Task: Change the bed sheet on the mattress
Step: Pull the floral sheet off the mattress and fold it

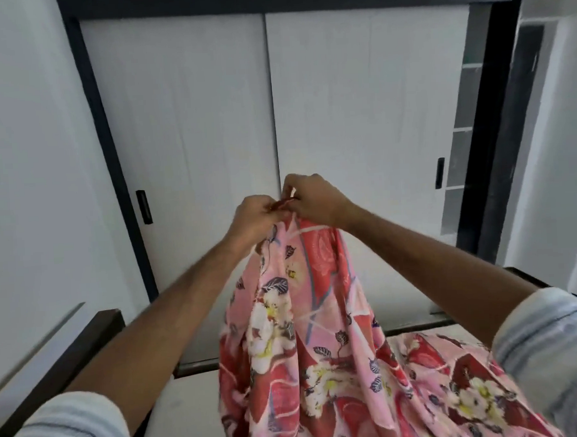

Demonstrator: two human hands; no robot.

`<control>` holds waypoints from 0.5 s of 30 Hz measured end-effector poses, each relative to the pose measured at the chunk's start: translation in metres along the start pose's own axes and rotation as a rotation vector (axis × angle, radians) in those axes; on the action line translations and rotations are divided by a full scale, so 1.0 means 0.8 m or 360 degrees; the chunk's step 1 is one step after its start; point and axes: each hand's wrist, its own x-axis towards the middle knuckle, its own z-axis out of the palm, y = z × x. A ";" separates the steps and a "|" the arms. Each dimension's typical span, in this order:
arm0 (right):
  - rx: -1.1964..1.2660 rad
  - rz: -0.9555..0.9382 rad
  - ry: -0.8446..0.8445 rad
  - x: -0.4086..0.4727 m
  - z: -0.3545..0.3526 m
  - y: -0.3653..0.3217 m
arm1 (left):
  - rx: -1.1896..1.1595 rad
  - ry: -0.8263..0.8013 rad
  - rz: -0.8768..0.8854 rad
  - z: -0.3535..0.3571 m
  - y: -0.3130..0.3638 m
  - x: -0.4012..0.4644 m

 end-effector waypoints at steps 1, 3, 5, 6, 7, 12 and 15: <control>0.0074 0.0023 0.0051 -0.010 0.002 0.004 | -0.0014 0.0076 -0.0020 0.002 -0.002 0.002; 0.0103 0.0048 0.0145 -0.037 0.012 0.016 | 0.0023 0.0274 0.0012 0.008 0.001 0.007; 0.0033 0.0137 0.0197 -0.068 0.029 0.030 | 0.0089 0.0475 0.0101 0.016 0.008 0.011; -0.0014 0.0209 0.0186 -0.083 0.041 0.040 | 0.0070 0.0553 0.0137 0.019 0.013 0.012; -0.0059 0.0302 0.0140 -0.101 0.055 0.051 | 0.0035 0.0601 0.0170 0.023 0.018 0.013; 0.0007 0.0806 -0.0208 -0.191 0.120 0.125 | -0.0046 0.0760 0.0359 0.025 0.030 0.023; 0.0317 0.0940 -0.0342 -0.233 0.143 0.174 | -0.0010 0.0782 0.0296 0.020 0.024 0.032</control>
